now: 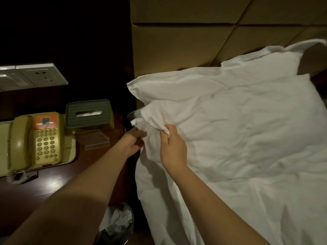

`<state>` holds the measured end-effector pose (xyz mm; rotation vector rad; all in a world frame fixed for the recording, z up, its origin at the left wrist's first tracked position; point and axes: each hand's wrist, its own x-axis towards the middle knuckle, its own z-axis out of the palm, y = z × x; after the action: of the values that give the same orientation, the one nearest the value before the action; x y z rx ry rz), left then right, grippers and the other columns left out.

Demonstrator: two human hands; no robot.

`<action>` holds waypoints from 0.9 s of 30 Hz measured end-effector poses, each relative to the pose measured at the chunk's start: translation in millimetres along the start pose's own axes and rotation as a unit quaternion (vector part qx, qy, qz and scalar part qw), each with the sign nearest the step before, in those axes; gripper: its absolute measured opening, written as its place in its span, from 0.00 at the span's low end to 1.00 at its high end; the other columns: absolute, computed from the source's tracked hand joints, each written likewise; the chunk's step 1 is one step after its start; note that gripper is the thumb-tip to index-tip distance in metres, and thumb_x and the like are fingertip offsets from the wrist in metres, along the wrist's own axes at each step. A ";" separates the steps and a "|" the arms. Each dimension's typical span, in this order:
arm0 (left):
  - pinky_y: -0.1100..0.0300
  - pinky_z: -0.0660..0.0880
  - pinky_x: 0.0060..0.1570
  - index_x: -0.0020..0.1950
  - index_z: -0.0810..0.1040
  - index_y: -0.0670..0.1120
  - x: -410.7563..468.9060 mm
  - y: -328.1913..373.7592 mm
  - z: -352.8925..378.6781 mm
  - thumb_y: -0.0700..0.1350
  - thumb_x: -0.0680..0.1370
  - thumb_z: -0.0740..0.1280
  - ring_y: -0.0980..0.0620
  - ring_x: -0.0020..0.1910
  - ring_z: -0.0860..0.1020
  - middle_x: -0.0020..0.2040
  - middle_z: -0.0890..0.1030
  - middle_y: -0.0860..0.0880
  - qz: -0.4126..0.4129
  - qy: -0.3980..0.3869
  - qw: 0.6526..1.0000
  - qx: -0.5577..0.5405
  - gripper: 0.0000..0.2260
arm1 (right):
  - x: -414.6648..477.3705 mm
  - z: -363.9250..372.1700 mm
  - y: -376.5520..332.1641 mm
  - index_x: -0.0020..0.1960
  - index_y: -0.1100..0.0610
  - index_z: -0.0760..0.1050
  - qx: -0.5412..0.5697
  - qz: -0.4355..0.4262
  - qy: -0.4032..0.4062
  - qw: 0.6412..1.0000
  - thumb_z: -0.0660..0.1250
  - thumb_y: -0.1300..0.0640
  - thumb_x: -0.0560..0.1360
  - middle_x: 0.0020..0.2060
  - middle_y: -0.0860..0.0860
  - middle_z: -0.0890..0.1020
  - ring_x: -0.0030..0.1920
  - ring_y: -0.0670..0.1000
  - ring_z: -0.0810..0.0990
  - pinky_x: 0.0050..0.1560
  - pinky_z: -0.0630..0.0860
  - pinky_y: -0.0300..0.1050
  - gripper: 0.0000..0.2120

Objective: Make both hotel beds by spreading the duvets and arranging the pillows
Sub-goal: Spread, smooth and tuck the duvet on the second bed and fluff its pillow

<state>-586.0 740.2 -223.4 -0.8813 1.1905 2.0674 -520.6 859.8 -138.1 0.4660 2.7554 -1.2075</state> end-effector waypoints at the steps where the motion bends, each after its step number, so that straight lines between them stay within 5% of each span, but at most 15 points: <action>1: 0.57 0.79 0.37 0.61 0.74 0.41 -9.9 1.5 2.7 0.30 0.74 0.61 0.48 0.45 0.78 0.47 0.79 0.44 -0.004 -0.025 1.000 -0.019 0.17 | -7.7 -6.8 -2.2 0.65 0.55 0.69 0.011 -0.003 0.009 1.000 0.52 0.54 0.83 0.45 0.49 0.78 0.45 0.50 0.76 0.47 0.70 0.44 0.14; 4: 0.61 0.79 0.36 0.51 0.78 0.45 -47.7 0.0 18.3 0.30 0.70 0.62 0.52 0.37 0.76 0.40 0.78 0.47 -0.026 -0.102 0.993 -0.052 0.16 | -34.0 -34.5 -6.3 0.66 0.54 0.69 0.057 0.001 0.049 0.997 0.52 0.56 0.83 0.45 0.47 0.76 0.45 0.47 0.74 0.47 0.69 0.41 0.14; 7: 0.61 0.76 0.35 0.51 0.77 0.48 -99.9 -1.1 45.0 0.28 0.74 0.58 0.57 0.30 0.76 0.36 0.78 0.49 0.024 -0.154 0.986 0.056 0.17 | -62.2 -63.8 -12.5 0.62 0.54 0.70 0.107 0.016 0.106 0.988 0.52 0.57 0.82 0.45 0.47 0.77 0.45 0.48 0.75 0.45 0.68 0.40 0.12; 10: 0.59 0.76 0.42 0.54 0.77 0.48 -152.0 -4.2 62.1 0.31 0.76 0.62 0.53 0.41 0.78 0.44 0.79 0.46 0.111 -0.173 0.964 0.167 0.13 | -93.8 -90.6 -17.3 0.62 0.56 0.70 0.129 0.035 0.160 0.978 0.51 0.57 0.82 0.47 0.50 0.78 0.47 0.51 0.76 0.46 0.69 0.41 0.13; 16: 0.61 0.76 0.43 0.45 0.78 0.52 -250.5 -28.2 55.8 0.46 0.71 0.74 0.55 0.41 0.78 0.42 0.80 0.53 0.315 -0.073 0.852 0.411 0.07 | -184.4 -152.5 -21.0 0.60 0.55 0.69 0.212 0.047 0.268 0.939 0.53 0.53 0.82 0.39 0.45 0.74 0.39 0.45 0.72 0.37 0.68 0.40 0.11; 20: 0.49 0.76 0.55 0.57 0.79 0.47 -306.8 -31.1 62.5 0.54 0.73 0.71 0.47 0.52 0.79 0.51 0.81 0.49 0.411 0.010 0.806 0.426 0.17 | -236.9 -216.8 -34.4 0.50 0.56 0.71 0.223 -0.007 0.340 0.913 0.59 0.50 0.81 0.37 0.44 0.72 0.40 0.47 0.73 0.36 0.67 0.39 0.09; 23: 0.50 0.76 0.53 0.53 0.78 0.46 -349.8 -10.5 89.6 0.50 0.76 0.68 0.46 0.52 0.79 0.47 0.80 0.50 0.473 -0.014 0.806 0.355 0.10 | -268.8 -286.4 -64.3 0.44 0.55 0.71 0.215 -0.021 0.443 0.870 0.58 0.50 0.81 0.34 0.45 0.71 0.38 0.47 0.72 0.32 0.67 0.35 0.11; 25: 0.49 0.77 0.53 0.52 0.77 0.46 -377.3 9.2 111.9 0.48 0.77 0.67 0.46 0.51 0.79 0.47 0.80 0.48 0.454 -0.071 0.851 0.255 0.08 | -287.8 -320.7 -85.2 0.44 0.55 0.72 0.225 -0.029 0.495 0.839 0.57 0.49 0.81 0.36 0.46 0.74 0.39 0.46 0.74 0.35 0.70 0.34 0.13; 27: 0.48 0.77 0.53 0.55 0.76 0.44 -400.0 20.3 131.6 0.46 0.77 0.67 0.46 0.50 0.80 0.50 0.80 0.45 0.378 -0.154 0.903 0.134 0.09 | -295.6 -326.3 -103.8 0.47 0.57 0.74 0.201 -0.050 0.503 0.839 0.56 0.49 0.81 0.42 0.50 0.78 0.44 0.51 0.76 0.42 0.73 0.44 0.14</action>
<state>-391.5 784.0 148.0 0.0883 1.7521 2.3964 -262.1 961.7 218.9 1.3529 3.2997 -2.0379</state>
